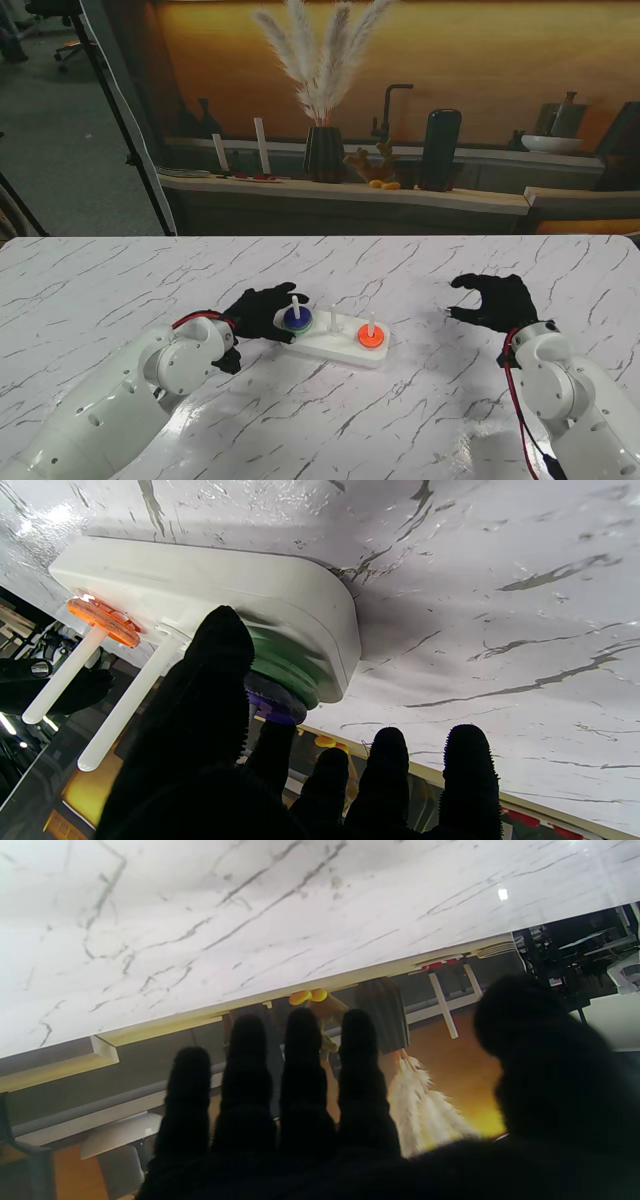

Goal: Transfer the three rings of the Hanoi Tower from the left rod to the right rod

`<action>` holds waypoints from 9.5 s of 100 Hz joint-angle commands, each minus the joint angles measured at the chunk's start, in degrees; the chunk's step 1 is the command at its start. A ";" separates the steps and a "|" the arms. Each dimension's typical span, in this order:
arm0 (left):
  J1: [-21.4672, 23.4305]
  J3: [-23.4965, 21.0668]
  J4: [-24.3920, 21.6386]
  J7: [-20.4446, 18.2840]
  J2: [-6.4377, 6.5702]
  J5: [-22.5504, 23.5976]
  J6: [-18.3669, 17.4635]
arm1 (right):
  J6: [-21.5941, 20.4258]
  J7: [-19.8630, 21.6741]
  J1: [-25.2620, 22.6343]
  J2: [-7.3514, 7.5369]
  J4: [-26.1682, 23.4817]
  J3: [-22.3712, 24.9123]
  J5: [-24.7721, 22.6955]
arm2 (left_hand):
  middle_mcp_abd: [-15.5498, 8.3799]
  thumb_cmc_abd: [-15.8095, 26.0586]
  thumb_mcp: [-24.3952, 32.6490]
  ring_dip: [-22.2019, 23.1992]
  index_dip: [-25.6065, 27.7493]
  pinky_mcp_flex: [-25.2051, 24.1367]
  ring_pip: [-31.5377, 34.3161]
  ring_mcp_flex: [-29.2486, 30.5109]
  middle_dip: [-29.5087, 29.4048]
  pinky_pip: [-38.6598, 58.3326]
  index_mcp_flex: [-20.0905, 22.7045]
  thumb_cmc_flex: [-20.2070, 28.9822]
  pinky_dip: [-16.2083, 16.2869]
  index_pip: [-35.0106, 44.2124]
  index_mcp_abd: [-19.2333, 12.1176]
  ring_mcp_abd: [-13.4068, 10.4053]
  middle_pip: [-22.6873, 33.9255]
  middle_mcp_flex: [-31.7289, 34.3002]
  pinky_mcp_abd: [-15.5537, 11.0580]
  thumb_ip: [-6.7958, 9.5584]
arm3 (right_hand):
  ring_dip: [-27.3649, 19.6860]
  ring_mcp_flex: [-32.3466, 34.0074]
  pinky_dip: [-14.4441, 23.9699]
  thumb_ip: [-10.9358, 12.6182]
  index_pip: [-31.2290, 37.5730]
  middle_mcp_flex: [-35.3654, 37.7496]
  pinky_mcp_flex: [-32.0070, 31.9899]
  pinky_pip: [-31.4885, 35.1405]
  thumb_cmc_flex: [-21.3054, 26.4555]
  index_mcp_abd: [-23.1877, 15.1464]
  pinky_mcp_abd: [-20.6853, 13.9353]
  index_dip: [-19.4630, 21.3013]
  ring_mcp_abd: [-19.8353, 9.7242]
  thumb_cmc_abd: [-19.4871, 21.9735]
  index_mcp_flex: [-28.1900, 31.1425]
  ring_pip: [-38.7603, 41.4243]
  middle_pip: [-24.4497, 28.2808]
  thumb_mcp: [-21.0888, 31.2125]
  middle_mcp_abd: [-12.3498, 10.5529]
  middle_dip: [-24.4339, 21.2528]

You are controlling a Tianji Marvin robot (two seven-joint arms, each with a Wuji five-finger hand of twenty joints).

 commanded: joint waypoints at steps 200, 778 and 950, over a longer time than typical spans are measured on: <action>4.83 -9.77 -13.29 -8.00 0.88 -1.34 1.16 | 0.43 0.77 -0.96 -0.34 -0.62 -0.53 0.37 | -0.83 13.41 -11.88 3.47 5.47 2.29 6.20 6.92 0.98 11.26 9.37 8.12 1.06 8.62 -5.56 0.05 3.36 8.76 0.97 -0.21 | 0.64 1.10 0.70 1.40 0.24 0.89 -0.26 1.15 0.52 0.43 18.33 0.35 -0.18 0.20 0.49 0.85 0.71 -0.91 0.09 0.01; 12.54 -14.52 -16.53 -1.16 0.14 7.29 10.11 | -13.93 -2.80 8.58 0.61 6.74 -20.98 -3.95 | 1.76 7.13 -11.04 -3.47 -3.23 -2.42 -2.85 -3.71 -1.42 -8.98 -4.33 2.00 -3.64 -3.43 2.75 0.60 -1.68 -6.30 -0.44 1.30 | 27.19 2.29 18.35 1.99 5.53 -5.50 5.71 9.57 8.49 -7.40 15.19 -2.84 -7.93 -12.99 -8.31 44.08 27.49 -0.38 -3.15 22.61; 12.81 -14.72 -16.18 -1.45 0.14 6.30 9.98 | -11.80 3.71 10.99 0.82 6.86 -22.85 -0.24 | 1.75 8.35 -11.53 -3.31 -2.84 -2.61 -2.87 -3.61 -1.31 -8.30 -3.48 1.99 -4.32 -3.12 2.63 0.69 -1.55 -5.50 -0.50 1.10 | 32.90 5.85 26.19 1.14 2.96 -1.87 8.41 17.46 5.31 -4.85 12.04 -1.89 -10.13 -12.21 -5.51 54.63 35.04 1.99 -5.56 33.38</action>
